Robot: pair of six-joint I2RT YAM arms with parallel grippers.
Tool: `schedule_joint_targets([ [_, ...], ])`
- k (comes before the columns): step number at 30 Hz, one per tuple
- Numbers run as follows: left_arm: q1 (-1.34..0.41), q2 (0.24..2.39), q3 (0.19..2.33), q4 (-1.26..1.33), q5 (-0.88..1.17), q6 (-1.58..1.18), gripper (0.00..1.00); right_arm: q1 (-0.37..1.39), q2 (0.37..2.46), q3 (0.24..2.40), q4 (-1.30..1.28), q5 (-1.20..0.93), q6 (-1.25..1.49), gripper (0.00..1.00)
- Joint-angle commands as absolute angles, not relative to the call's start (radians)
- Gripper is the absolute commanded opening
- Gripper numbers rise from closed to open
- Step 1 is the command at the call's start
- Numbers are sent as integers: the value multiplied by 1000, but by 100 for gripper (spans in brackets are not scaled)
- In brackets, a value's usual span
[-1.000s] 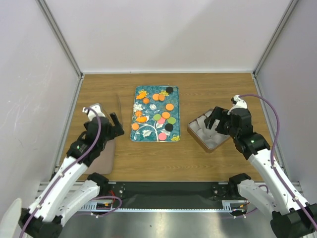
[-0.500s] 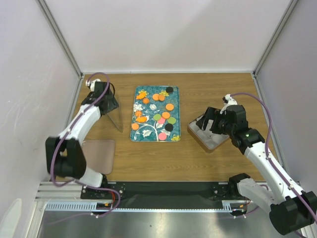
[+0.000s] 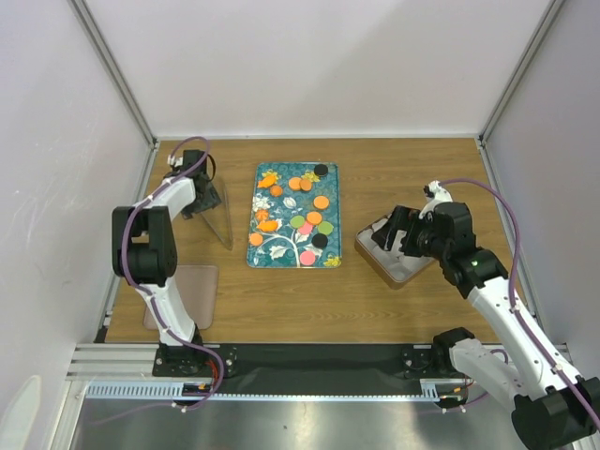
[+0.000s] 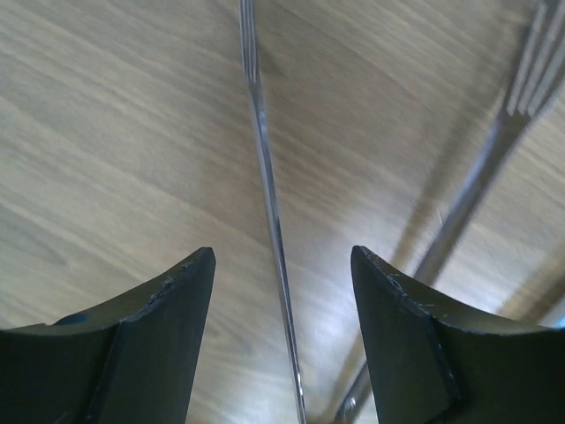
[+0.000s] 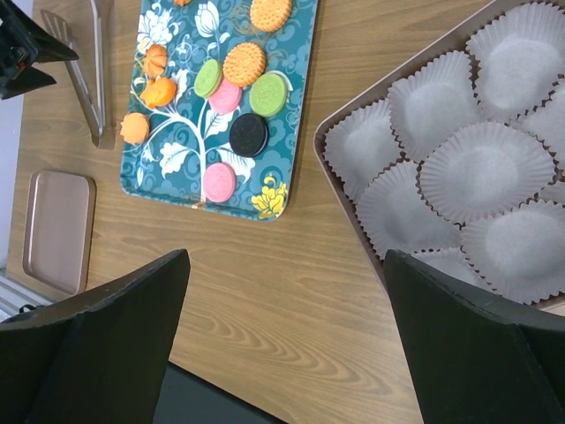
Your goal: Pack the cookies
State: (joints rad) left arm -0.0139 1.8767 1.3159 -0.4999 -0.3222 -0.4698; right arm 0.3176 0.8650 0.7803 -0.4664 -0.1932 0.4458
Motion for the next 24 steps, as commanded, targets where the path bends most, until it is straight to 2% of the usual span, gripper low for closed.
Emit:
schedule_joint_targets([
  [1, 32, 1907, 1390, -476, -293, -445, 69, 321, 835, 788, -486, -209, 426, 100],
  [14, 60, 2043, 1493, -486, -203, -419, 59, 321, 798, 785, -526, -213, 443, 100],
  [21, 74, 2046, 1471, -482, -178, -429, 49, 322, 782, 778, -529, -215, 465, 100],
  [24, 80, 2042, 1471, -483, -175, -431, 40, 324, 784, 776, -529, -224, 477, 100],
])
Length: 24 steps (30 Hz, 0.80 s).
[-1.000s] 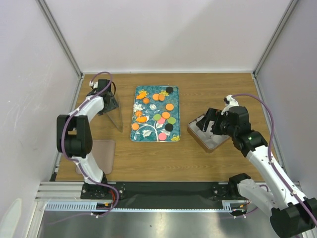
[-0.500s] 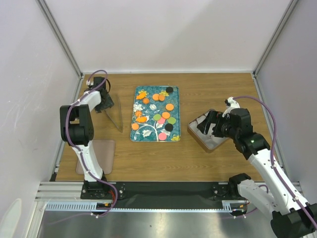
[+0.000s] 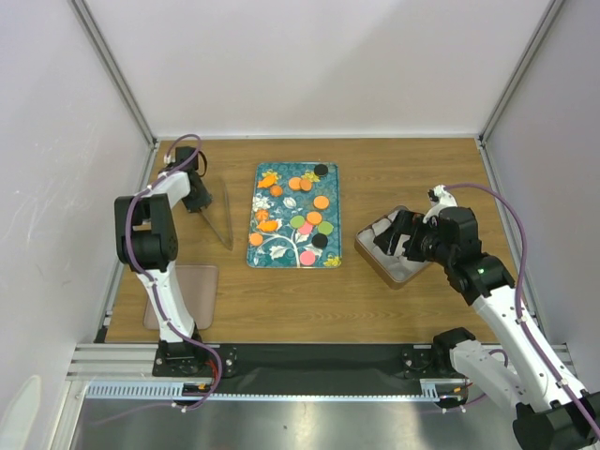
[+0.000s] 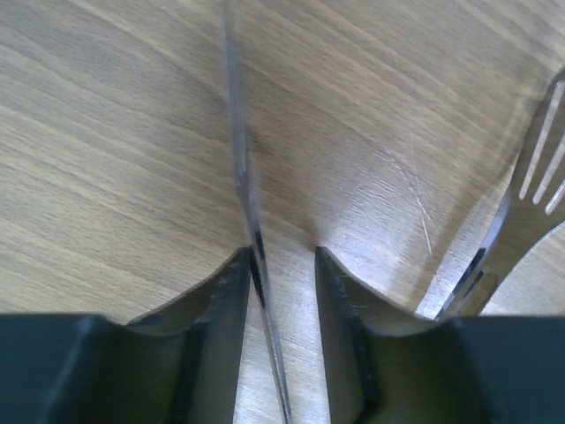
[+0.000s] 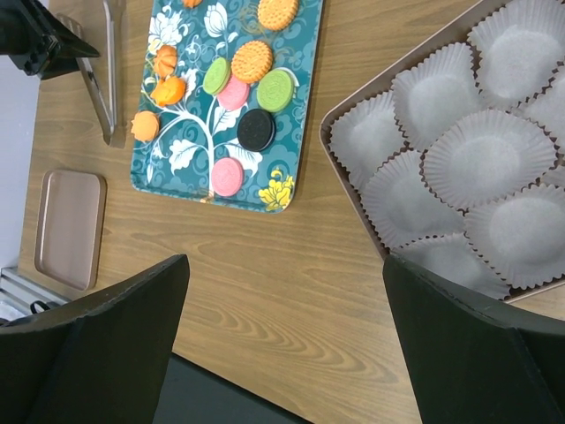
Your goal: Pack the cookies
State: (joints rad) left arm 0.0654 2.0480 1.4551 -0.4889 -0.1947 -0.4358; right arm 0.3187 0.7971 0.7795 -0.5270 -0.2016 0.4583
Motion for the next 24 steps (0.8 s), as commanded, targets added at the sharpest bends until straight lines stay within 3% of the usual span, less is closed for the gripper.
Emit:
schedule_joint_targets([
  [1, 83, 2040, 1470, -480, -161, -431, 30, 324, 785, 776, -525, -227, 479, 99],
  [3, 84, 2040, 1471, -476, -149, -419, 21, 327, 787, 778, -520, -245, 486, 100],
  [4, 84, 2040, 1474, -476, -144, -414, 8, 330, 788, 778, -515, -252, 488, 100],
  [5, 84, 2039, 1476, -474, -129, -407, 1, 331, 787, 779, -511, -256, 488, 100],
  [12, 84, 1935, 1488, -446, -8, -409, 0, 328, 811, 831, -488, -333, 489, 100],
  [20, 25, 1579, 1516, -388, 300, -592, 0, 366, 887, 887, -220, -526, 557, 100],
  [24, -98, 1392, 1340, -8, 489, -832, 0, 442, 981, 962, -92, -546, 581, 100],
])
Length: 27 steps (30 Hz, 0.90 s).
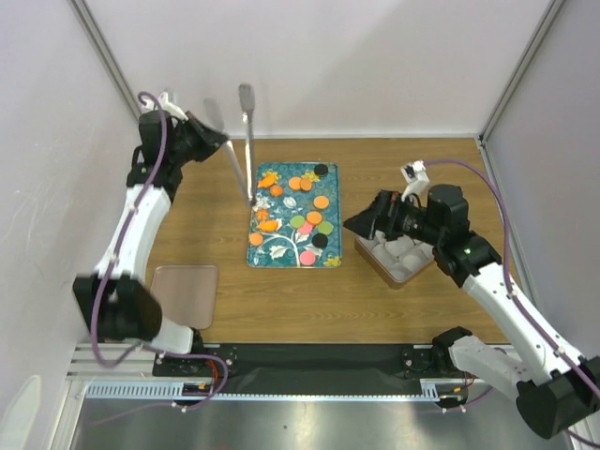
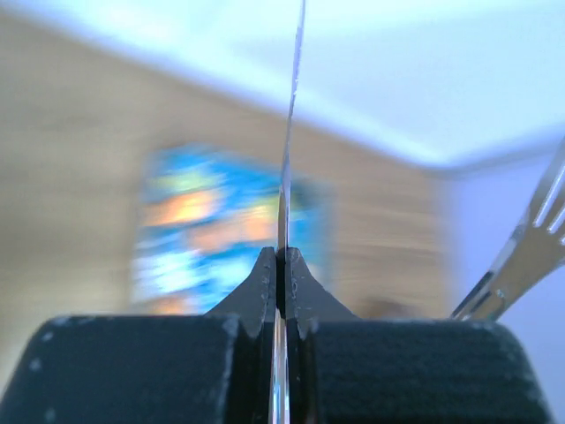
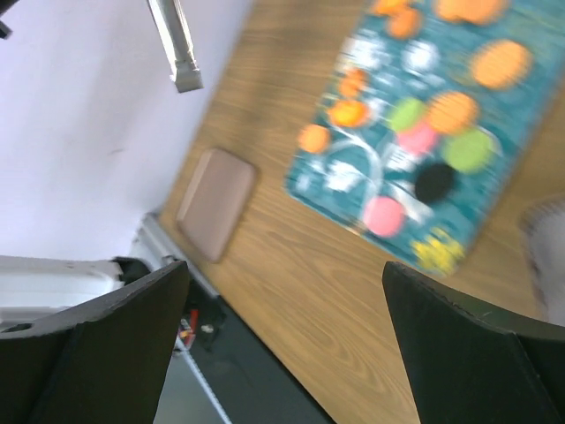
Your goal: Pack the cookies
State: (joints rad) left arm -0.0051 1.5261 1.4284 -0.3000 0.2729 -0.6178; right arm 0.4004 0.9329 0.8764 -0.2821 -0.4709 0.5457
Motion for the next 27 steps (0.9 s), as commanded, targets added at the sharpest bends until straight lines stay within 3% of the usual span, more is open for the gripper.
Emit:
schedule_joint_targets([
  [1, -119, 1367, 1301, 91, 541, -894, 0, 460, 995, 968, -19, -560, 598, 100],
  [9, -294, 1322, 1095, 769, 611, -1337, 0, 525, 1097, 1035, 307, -646, 701, 100],
  [27, -410, 1489, 1111, 1130, 588, -1578, 0, 669, 1258, 1190, 400, -542, 629, 100],
])
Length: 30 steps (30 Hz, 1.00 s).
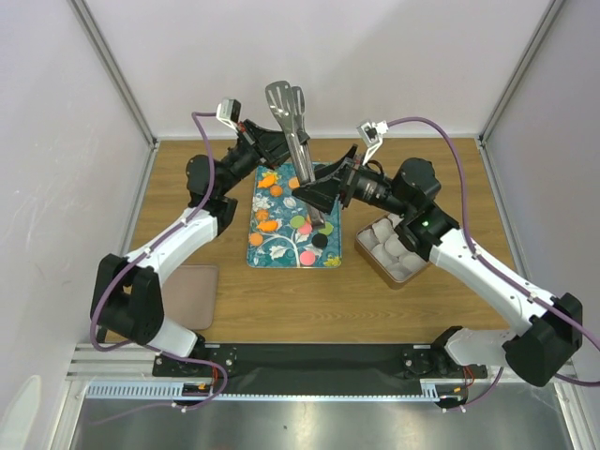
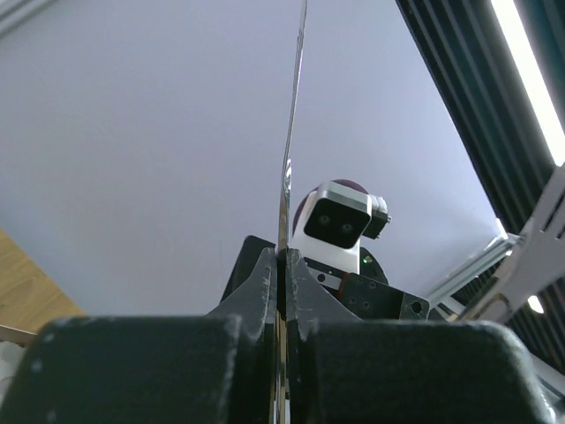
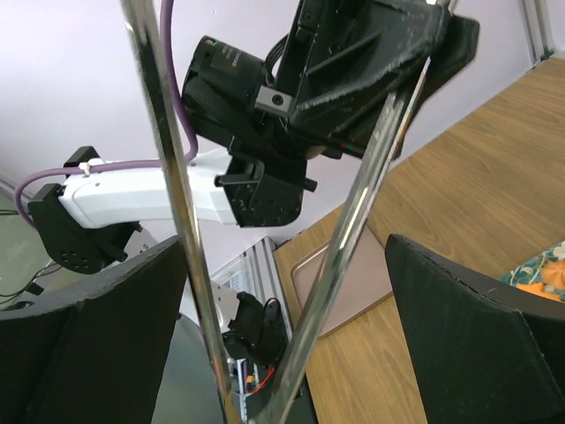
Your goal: Pack the cookies
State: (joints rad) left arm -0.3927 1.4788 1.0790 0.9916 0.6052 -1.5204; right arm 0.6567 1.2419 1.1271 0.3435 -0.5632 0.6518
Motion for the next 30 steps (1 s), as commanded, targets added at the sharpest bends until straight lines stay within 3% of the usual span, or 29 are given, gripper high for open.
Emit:
schedule_joint_targets([
  [1, -411, 1494, 1112, 1132, 584, -1580, 1, 675, 1270, 1201, 399, -540, 629, 100],
  [23, -439, 1499, 1069, 1146, 500, -1526, 0, 746, 1259, 1190, 442, -454, 634, 99],
  [30, -440, 1506, 1068, 1167, 499, -1523, 0, 746, 1236, 1180, 440, -420, 643, 94],
])
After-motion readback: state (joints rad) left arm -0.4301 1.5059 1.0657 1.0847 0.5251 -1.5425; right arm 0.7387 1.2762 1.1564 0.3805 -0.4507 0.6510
